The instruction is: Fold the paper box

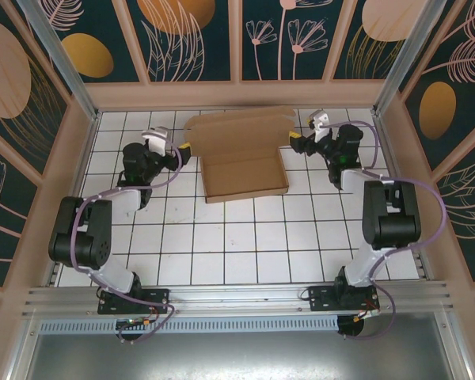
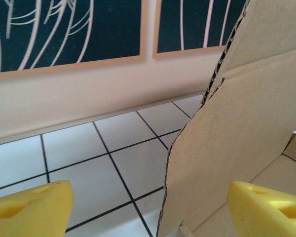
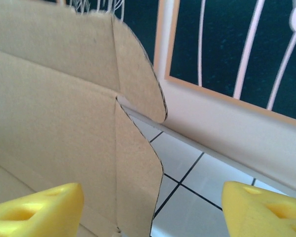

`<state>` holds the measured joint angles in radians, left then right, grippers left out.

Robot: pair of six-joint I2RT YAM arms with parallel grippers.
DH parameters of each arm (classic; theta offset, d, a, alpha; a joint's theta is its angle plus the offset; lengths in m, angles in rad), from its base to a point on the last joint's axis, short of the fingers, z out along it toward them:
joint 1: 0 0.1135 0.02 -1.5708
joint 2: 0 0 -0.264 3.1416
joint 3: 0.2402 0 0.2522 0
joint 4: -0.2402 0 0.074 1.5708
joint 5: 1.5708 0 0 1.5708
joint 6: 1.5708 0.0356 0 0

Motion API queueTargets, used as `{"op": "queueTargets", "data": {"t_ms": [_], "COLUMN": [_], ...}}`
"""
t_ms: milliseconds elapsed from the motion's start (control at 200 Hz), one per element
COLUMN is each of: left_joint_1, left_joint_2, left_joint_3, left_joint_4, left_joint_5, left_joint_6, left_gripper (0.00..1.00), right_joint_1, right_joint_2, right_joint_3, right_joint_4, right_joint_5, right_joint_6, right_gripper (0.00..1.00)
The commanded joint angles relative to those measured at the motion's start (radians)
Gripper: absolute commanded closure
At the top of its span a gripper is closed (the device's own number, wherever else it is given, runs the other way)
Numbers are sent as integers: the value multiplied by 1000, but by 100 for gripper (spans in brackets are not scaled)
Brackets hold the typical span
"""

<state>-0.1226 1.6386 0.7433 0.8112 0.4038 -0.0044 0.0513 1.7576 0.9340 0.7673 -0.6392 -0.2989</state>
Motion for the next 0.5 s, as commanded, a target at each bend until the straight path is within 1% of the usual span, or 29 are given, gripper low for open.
{"op": "queueTargets", "data": {"t_ms": [0, 70, 100, 270, 380, 495], "left_joint_1": [6, 7, 8, 18, 20, 20], "left_joint_2": [53, 69, 106, 177, 200, 207], "left_joint_3": [75, 119, 139, 216, 223, 259], "left_joint_4": [11, -30, -46, -99, -104, -124], "left_joint_5": [97, 118, 125, 176, 204, 241], "left_joint_6": [82, 118, 130, 155, 157, 170], "left_gripper": [20, 22, 23, 29, 36, 45], "right_joint_1": [-16, -19, -19, -25, -29, -28], "right_joint_2": [79, 131, 150, 226, 253, 271], "right_joint_3": [87, 149, 175, 275, 308, 347], "right_joint_4": [48, -23, -52, -156, -176, -219], "right_joint_5": [-153, -202, -220, -264, -288, -325], "right_joint_6": [-78, -117, -135, -192, -194, -199], "right_gripper": [26, 27, 27, 29, 31, 35]}}
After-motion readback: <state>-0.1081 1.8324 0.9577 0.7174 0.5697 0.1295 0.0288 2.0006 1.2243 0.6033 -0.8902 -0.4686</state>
